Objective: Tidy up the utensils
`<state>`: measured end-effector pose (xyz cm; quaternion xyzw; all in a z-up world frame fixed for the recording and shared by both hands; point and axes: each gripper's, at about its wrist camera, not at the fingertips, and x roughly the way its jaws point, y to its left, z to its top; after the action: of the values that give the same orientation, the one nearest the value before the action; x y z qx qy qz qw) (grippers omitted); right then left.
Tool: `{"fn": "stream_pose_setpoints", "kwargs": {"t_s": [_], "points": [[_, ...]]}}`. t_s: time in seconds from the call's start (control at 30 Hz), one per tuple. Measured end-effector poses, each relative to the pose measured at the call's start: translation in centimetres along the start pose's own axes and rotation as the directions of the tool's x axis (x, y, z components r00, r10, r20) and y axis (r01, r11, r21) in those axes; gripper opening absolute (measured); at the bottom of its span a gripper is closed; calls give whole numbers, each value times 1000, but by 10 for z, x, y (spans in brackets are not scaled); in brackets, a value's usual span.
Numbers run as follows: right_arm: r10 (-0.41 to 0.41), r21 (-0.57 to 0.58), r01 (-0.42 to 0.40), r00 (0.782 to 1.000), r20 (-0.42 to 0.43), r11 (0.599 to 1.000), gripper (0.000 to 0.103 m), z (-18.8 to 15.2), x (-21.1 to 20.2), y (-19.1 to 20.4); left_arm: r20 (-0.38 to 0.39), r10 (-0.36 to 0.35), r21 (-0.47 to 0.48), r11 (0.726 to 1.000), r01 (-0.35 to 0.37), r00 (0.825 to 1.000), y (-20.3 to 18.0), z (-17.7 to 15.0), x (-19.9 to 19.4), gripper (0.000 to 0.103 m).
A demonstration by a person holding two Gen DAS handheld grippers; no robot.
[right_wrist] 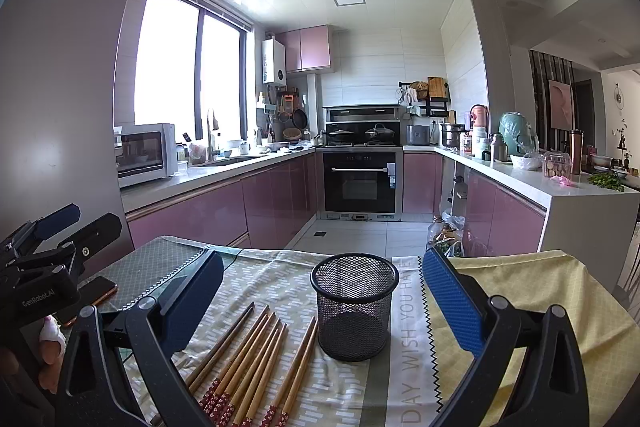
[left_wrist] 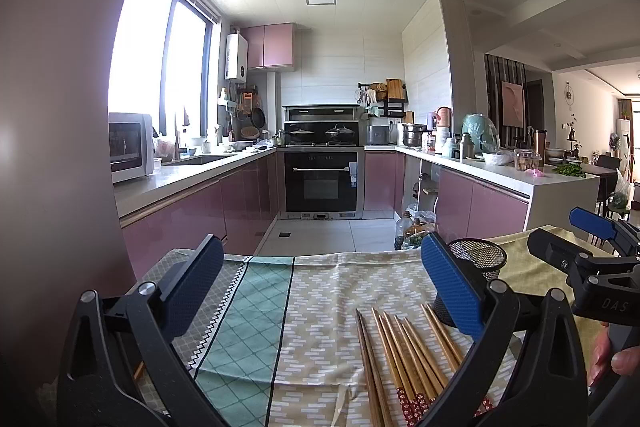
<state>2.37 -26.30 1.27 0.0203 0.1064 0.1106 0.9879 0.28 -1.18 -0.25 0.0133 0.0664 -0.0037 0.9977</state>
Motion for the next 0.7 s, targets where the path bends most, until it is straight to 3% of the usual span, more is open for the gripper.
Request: {"fn": "stream_pose_setpoints", "kwargs": {"t_s": [0.7], "points": [[3,0,-3,1000,1,1000,97,-1,0,0,-3,-1,1,1000,1,1000,-2,-2,0,97]]}}
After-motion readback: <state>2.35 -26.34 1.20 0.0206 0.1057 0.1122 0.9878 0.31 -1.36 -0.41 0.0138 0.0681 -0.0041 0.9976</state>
